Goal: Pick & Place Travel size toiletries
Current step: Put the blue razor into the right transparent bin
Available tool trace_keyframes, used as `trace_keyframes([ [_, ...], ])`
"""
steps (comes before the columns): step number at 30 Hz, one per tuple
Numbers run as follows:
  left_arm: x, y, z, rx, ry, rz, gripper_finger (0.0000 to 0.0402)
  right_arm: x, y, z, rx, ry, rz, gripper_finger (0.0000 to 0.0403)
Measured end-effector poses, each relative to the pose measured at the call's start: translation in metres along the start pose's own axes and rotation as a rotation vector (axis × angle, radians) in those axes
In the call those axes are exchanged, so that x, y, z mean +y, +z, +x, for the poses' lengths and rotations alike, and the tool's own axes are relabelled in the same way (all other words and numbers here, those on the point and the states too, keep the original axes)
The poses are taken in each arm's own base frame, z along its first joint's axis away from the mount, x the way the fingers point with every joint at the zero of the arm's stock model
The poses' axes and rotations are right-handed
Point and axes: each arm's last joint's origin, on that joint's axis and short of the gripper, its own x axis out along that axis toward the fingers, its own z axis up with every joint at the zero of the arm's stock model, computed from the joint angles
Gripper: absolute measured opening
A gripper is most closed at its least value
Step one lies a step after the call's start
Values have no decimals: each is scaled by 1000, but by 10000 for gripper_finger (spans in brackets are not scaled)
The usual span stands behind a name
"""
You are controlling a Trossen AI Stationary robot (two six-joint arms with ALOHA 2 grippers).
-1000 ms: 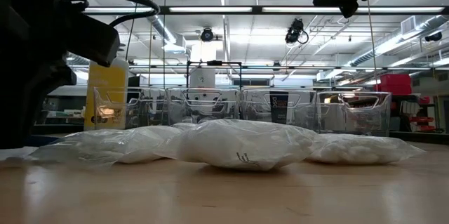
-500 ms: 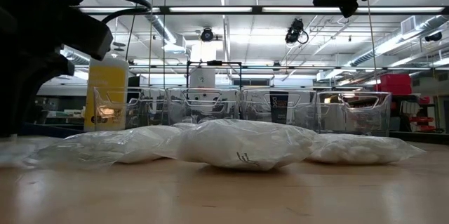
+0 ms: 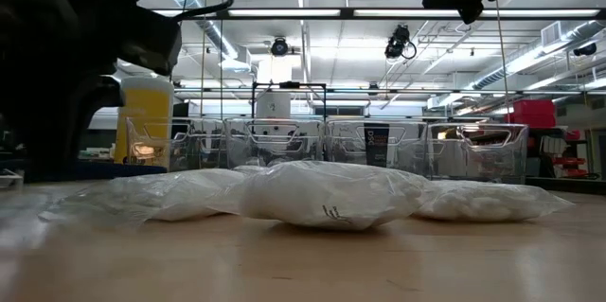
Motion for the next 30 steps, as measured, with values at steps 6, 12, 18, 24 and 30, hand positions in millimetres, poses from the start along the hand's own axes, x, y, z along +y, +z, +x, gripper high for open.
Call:
trace_keyframes([
  [6, 2, -2, -7, 18, -2, 49, 46, 0, 0, 0, 0, 0, 0, 7],
  [12, 14, -9, -35, -21, 53, 69, 46, 0, 0, 0, -2, 0, 0, 7],
  [18, 25, -13, -65, -93, 46, 68, 47, 0, 0, 0, 0, 0, 0, 7],
  [24, 35, -15, -87, -176, 29, 47, 44, 0, 0, 0, -1, 0, 0, 7],
  [30, 43, 0, -97, -292, -2, 28, 47, 0, 0, 0, -1, 0, 0, 7],
])
